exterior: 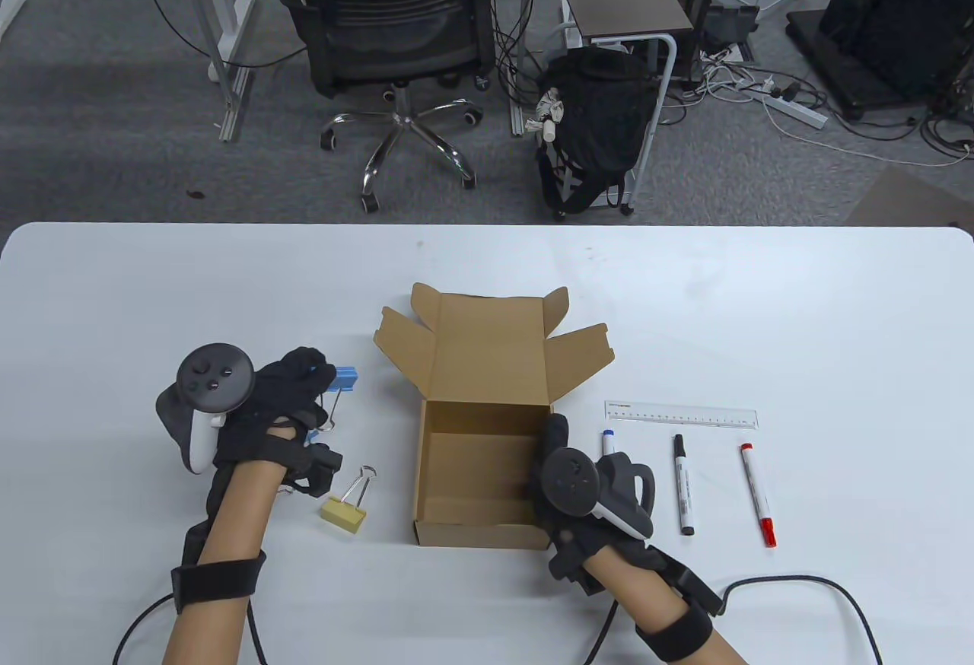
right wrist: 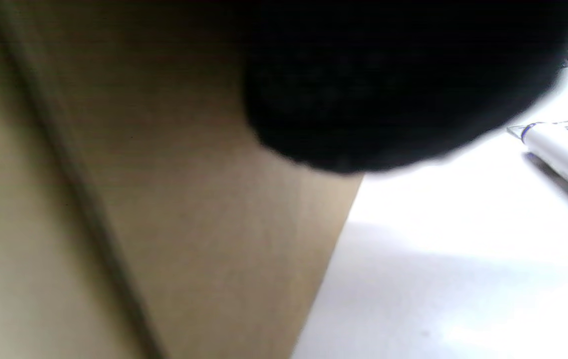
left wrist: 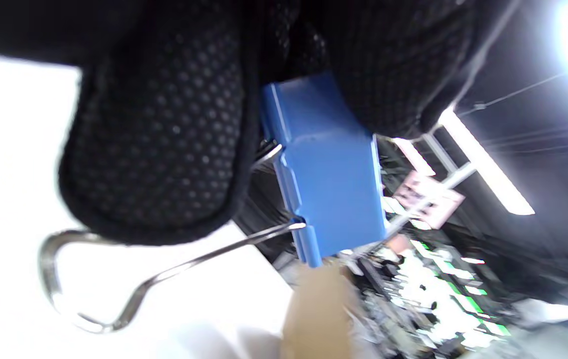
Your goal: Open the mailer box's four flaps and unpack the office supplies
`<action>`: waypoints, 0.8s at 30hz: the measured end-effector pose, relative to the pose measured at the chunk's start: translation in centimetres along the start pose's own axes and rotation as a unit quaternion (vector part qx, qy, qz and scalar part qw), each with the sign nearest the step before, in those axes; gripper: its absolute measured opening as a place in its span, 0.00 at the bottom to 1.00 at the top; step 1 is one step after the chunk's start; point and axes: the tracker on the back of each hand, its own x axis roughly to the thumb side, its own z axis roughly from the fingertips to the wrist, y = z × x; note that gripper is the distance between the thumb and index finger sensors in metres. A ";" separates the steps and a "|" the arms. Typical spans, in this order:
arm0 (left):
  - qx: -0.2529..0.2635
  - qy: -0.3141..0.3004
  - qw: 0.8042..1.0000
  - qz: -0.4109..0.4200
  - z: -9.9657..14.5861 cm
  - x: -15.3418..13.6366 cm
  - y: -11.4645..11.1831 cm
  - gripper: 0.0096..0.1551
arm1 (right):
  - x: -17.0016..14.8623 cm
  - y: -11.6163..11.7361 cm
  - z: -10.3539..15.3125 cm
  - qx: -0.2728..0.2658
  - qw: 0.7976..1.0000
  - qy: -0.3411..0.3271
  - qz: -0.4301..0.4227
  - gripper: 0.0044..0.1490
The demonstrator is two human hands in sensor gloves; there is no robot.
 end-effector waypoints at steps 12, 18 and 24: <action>-0.009 0.113 0.960 -0.258 -7.1 -0.4 -8.3 0.23 | 0.0 0.0 0.0 0.001 1.000 -0.003 -0.003 0.42; 0.012 0.122 0.939 -0.321 -7.6 -0.6 -10.0 0.23 | 0.0 0.0 -0.1 0.001 1.000 -0.005 -0.009 0.42; 0.023 0.113 0.963 -0.245 -7.3 -0.4 -8.4 0.26 | -0.1 0.0 -0.1 0.000 1.000 -0.006 -0.011 0.42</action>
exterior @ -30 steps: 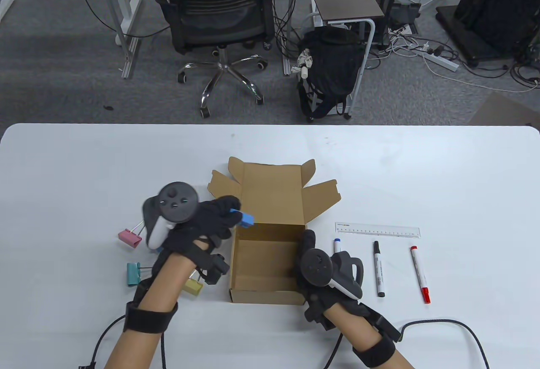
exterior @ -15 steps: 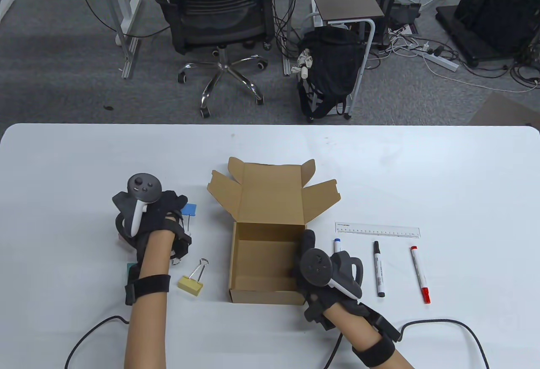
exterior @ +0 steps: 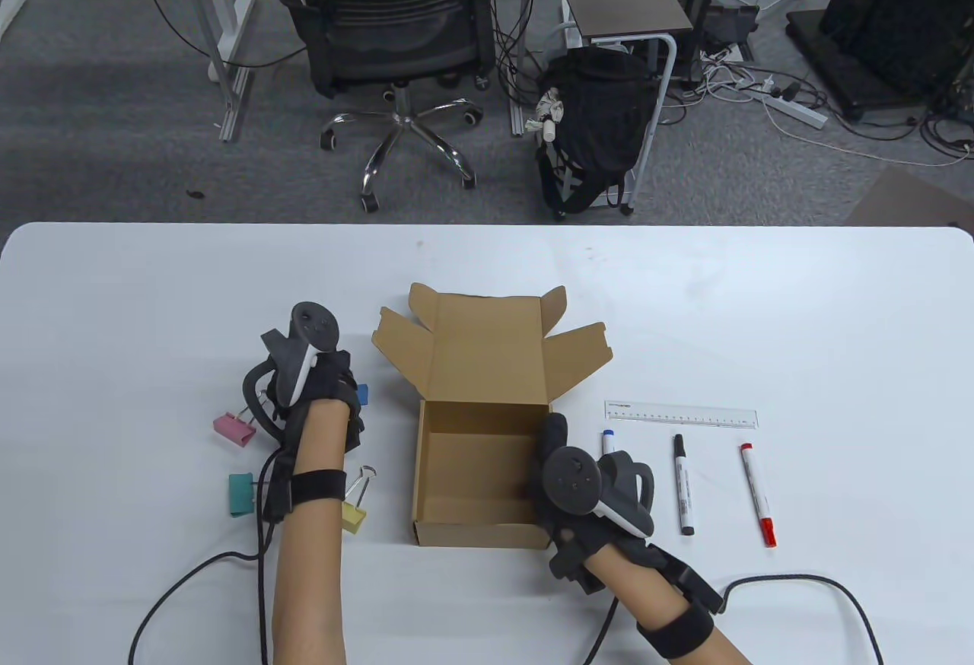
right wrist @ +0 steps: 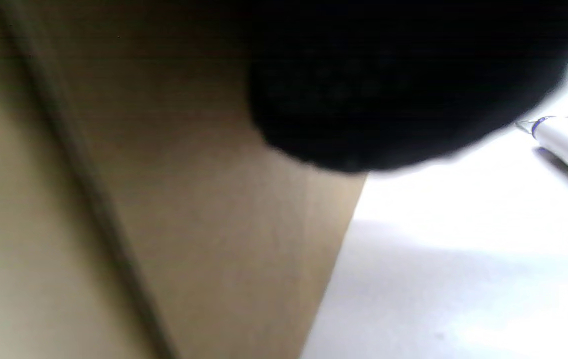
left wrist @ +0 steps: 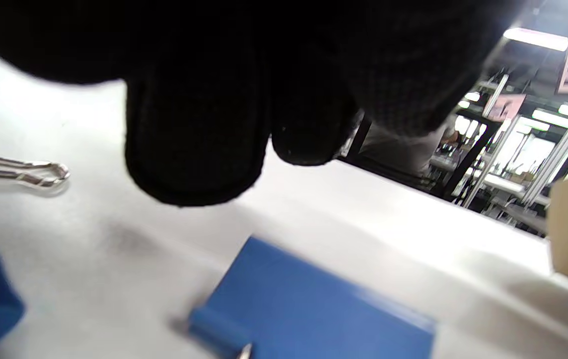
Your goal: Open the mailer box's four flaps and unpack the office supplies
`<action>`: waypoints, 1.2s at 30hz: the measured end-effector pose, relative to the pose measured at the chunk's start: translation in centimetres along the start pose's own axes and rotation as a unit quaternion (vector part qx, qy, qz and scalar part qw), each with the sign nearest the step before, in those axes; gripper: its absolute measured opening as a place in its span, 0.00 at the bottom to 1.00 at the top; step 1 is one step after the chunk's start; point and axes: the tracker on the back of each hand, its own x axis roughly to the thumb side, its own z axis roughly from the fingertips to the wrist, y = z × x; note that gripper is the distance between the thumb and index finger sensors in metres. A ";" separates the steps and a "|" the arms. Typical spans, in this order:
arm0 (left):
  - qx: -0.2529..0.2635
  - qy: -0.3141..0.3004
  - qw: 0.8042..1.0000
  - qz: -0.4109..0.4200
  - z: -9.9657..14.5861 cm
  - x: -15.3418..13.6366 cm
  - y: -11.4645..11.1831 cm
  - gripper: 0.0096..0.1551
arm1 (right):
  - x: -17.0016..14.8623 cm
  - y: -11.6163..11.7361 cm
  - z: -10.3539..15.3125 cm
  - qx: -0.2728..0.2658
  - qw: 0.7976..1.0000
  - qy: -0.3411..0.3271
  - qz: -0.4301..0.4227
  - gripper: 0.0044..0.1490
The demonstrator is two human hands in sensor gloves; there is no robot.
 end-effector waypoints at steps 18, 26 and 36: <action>0.309 -0.302 0.895 0.111 17.9 -2.2 14.0 0.32 | -0.5 -9.3 3.9 -0.061 0.993 -0.015 0.096 0.54; 0.275 -0.262 0.925 -0.016 20.7 -1.9 8.0 0.47 | -4.7 -8.8 7.5 -0.135 0.978 -0.029 0.156 0.52; 0.151 -0.254 0.949 -0.115 19.2 -1.3 2.9 0.59 | -7.0 -6.7 9.1 -0.202 0.964 -0.053 0.163 0.51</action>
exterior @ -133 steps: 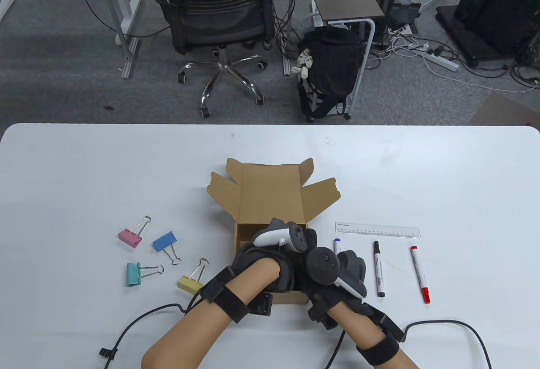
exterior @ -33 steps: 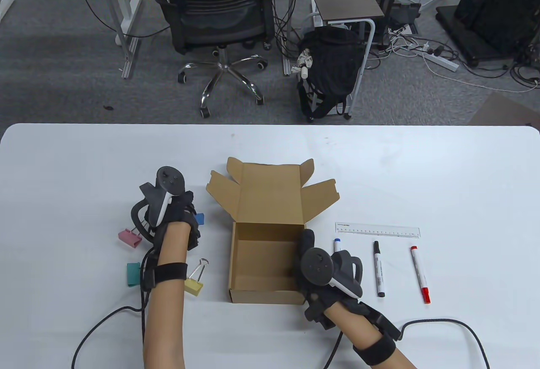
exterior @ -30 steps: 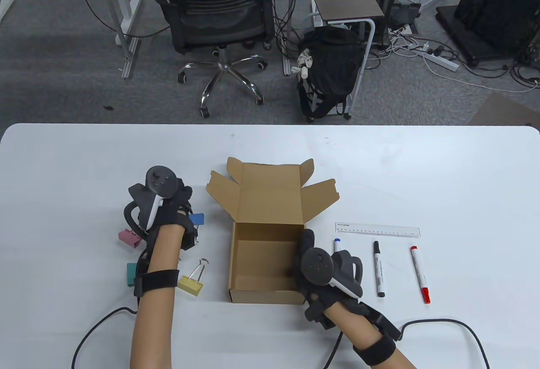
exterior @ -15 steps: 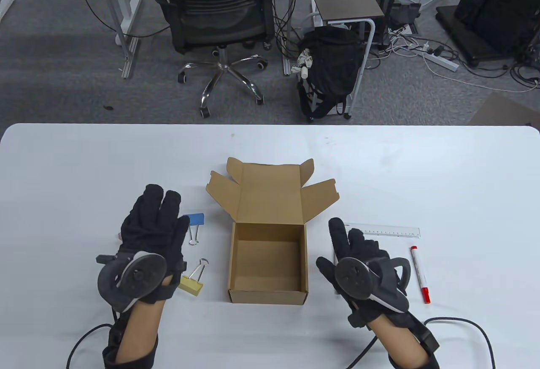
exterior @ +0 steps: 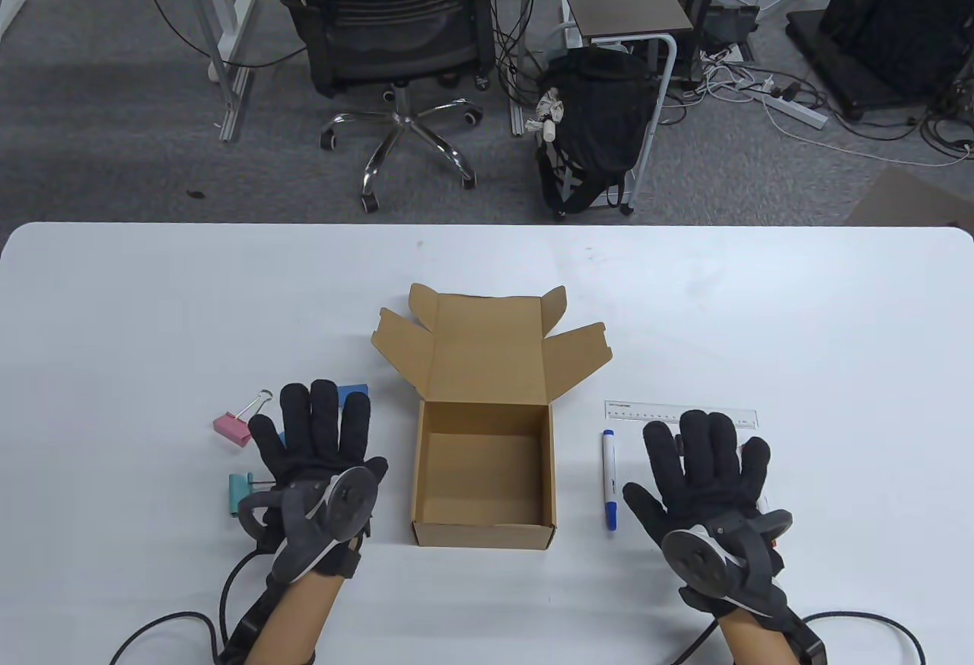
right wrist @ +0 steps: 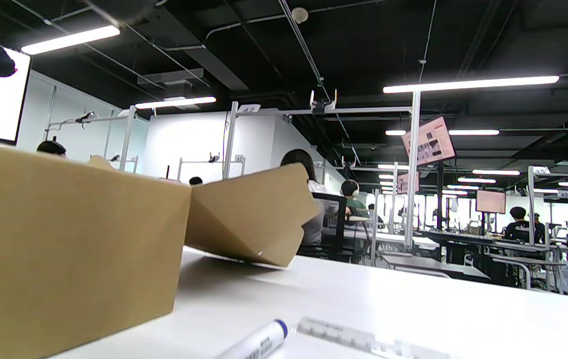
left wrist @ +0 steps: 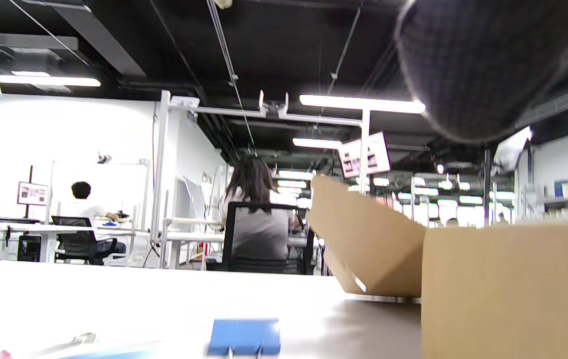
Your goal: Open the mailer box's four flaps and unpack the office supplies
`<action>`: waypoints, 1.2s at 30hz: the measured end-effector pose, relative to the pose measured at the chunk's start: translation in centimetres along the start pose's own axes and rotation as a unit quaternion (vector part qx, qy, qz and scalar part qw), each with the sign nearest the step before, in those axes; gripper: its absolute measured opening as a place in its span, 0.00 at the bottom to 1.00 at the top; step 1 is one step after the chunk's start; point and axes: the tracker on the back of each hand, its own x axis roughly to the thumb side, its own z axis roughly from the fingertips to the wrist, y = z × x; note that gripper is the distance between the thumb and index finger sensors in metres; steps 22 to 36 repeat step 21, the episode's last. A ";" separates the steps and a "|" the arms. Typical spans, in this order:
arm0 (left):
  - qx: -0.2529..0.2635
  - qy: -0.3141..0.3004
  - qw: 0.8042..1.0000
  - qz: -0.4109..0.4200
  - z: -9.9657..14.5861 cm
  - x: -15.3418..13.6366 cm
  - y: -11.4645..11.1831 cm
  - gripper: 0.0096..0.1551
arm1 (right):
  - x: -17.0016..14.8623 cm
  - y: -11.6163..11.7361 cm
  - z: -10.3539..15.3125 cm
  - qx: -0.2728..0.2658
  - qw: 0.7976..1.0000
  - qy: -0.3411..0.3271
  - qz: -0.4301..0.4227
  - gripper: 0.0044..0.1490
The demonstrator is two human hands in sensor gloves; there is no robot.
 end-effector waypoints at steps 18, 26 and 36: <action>-0.008 -0.004 1.000 0.009 -0.4 -0.6 -1.1 0.45 | 0.2 2.1 -0.4 0.071 0.997 -0.006 -0.002 0.51; -0.006 -0.002 1.000 0.014 -0.5 -0.7 -0.9 0.45 | 0.3 2.1 -0.4 0.077 0.997 -0.006 -0.001 0.51; -0.006 -0.002 1.000 0.014 -0.5 -0.7 -0.9 0.45 | 0.3 2.1 -0.4 0.077 0.997 -0.006 -0.001 0.51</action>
